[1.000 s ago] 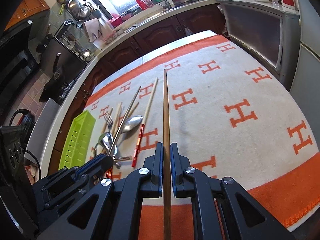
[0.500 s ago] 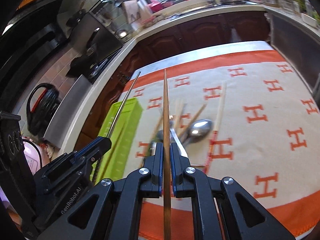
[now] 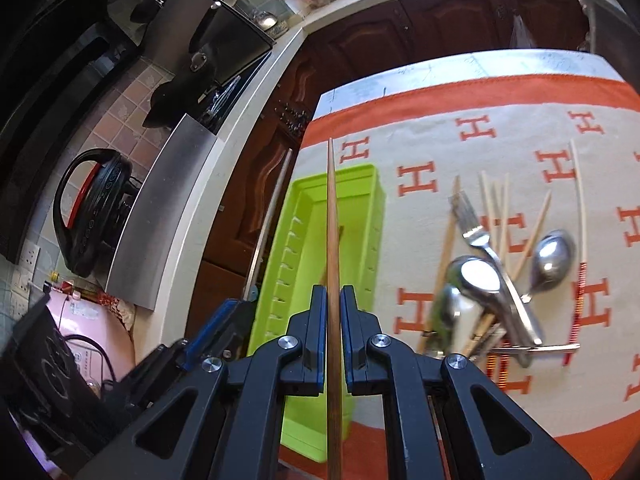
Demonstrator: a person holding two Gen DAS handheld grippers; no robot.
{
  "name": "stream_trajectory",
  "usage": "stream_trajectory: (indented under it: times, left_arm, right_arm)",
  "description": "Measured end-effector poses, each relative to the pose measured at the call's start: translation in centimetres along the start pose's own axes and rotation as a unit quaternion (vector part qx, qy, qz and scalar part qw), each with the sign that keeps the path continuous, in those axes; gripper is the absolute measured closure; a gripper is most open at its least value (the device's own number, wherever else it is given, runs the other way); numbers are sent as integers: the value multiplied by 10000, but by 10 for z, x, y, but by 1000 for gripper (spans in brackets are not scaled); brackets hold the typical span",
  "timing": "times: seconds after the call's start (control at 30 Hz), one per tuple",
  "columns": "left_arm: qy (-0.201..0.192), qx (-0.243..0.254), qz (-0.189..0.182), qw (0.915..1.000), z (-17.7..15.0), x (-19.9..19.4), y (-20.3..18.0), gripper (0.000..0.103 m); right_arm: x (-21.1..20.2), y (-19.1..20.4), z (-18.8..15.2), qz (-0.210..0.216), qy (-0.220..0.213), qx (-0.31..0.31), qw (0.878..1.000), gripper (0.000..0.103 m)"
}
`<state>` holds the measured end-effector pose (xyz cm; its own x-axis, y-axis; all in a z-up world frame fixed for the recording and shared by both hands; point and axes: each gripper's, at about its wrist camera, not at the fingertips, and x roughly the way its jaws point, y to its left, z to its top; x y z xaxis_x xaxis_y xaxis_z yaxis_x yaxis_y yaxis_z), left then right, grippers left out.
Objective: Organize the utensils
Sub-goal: 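Carry both chopsticks into the green tray and open both grippers, then move both open grippers back over the utensil pile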
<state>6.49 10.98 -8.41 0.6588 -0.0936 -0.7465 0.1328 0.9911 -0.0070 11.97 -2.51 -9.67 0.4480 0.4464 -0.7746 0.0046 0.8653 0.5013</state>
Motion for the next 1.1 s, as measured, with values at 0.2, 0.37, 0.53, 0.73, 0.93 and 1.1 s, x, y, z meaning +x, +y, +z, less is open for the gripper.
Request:
stream_trajectory:
  times: [0.2,0.37,0.53,0.73,0.93,1.1]
  left_arm:
    - [359,-171,-223,9990,-7,28,18,99]
    - [464,-223,-257,9983,-11,40,23,99]
    - [520,-215,-272,9980,-12,48,26,99]
    - [546,-317,-305,9975,-12,46,32,98]
    - [559,-302,-353,9974,-14,41,32,98]
    - [576,-304,-416,9970,-14,37,26,95]
  right_arm:
    - [39,8,6,-69,198,193,9996,96]
    - [64,-6,9,-145,337,501,9981,96]
    - [79,-12,10,-175,444,679,9966,95]
    - [84,-10,5,-211,513,658,9963,76]
    - [75,-11,1,-280,476,505,9972,76]
    - [64,-22,-1,-375,430,477,9972,76]
